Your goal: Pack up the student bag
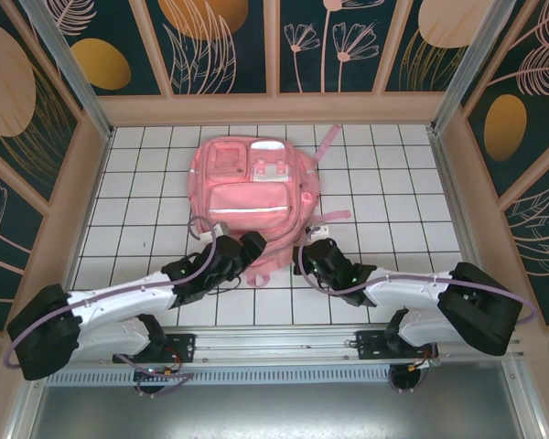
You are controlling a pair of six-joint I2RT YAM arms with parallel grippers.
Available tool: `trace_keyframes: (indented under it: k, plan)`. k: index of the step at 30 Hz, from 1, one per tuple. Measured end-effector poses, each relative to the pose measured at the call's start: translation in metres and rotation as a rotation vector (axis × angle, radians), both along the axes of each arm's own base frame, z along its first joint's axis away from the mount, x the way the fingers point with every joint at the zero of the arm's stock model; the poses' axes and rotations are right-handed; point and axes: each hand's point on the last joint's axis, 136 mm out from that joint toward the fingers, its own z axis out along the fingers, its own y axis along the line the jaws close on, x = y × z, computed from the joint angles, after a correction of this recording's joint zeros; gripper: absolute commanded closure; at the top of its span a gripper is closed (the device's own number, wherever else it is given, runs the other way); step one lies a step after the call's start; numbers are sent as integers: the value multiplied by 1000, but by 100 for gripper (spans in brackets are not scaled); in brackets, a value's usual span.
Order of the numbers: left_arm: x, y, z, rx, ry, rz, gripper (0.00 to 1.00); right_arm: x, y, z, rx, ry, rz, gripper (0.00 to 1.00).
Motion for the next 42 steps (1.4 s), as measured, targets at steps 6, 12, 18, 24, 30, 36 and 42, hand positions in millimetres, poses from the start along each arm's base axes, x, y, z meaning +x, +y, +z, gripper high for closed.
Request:
trace_keyframes:
  k: [6,12,18,24,30,36,42]
  plan:
    - [3,-19,-13,-12,78,-7,18,-1,1,-1,-3,1,4,100]
    - [7,-30,-20,-10,124,-3,20,-1,1,-1,-3,1,3,100]
    - [8,-32,-39,12,179,13,69,-2,1,-1,-3,1,7,100]
    - [14,-27,-43,25,178,28,100,-3,2,0,-3,0,11,100]
    - [12,-7,-26,8,124,48,100,-5,4,2,4,-4,17,100]
    - [4,32,-8,-4,71,100,100,0,0,3,4,-5,4,100]
    - [-6,63,7,-4,29,135,100,14,-10,6,-6,-19,-15,100]
